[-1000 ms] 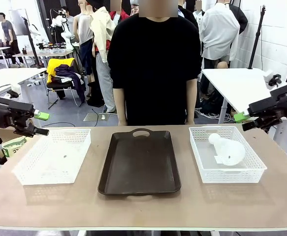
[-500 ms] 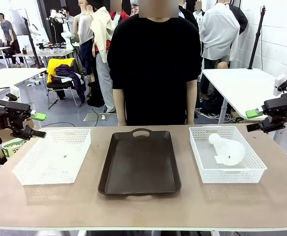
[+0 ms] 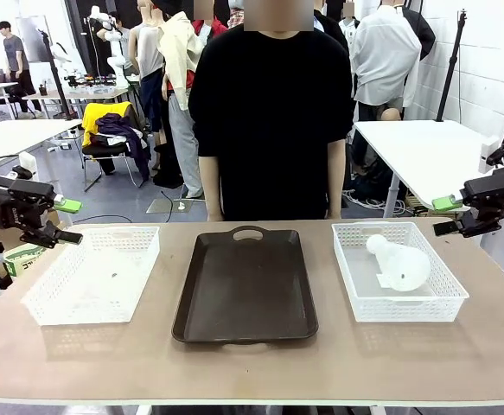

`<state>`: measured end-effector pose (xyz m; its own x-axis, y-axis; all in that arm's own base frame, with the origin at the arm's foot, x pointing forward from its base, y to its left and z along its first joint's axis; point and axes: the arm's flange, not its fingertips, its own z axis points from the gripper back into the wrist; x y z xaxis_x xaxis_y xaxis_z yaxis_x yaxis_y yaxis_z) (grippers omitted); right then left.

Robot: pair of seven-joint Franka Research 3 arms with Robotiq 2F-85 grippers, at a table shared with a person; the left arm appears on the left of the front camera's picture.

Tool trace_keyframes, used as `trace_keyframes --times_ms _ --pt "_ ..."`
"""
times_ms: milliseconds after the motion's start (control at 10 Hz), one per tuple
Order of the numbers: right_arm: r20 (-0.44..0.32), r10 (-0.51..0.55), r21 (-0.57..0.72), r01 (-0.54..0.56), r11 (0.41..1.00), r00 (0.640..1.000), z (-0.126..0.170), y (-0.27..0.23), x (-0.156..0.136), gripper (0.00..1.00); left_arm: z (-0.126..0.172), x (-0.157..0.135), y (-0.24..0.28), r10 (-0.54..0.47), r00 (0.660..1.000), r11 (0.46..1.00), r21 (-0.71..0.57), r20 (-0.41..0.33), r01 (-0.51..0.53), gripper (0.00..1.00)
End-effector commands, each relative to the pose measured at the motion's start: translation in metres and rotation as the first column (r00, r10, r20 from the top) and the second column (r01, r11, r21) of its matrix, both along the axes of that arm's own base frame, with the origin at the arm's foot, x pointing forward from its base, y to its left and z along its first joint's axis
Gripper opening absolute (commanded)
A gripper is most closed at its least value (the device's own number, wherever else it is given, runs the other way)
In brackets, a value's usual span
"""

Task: Prepare the laboratory tools.
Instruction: Pick up the Big flask that the person points to.

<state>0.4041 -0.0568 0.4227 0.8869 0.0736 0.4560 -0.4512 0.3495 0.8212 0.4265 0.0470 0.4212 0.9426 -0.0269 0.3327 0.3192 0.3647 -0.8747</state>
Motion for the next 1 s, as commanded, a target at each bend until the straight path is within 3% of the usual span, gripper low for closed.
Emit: trace_keyframes --times_ms 0,900 --pt "0.008 0.000 0.017 0.000 1.000 1.000 0.0011 0.0011 0.0003 1.00 0.0004 0.0003 0.0003 0.002 1.000 1.000 0.001 0.003 -0.002 1.00" --pt "0.008 0.000 0.017 0.000 1.000 1.000 0.0011 0.0011 0.0003 1.00 0.0004 0.0003 0.0003 0.002 1.000 1.000 0.001 0.003 -0.002 1.00"
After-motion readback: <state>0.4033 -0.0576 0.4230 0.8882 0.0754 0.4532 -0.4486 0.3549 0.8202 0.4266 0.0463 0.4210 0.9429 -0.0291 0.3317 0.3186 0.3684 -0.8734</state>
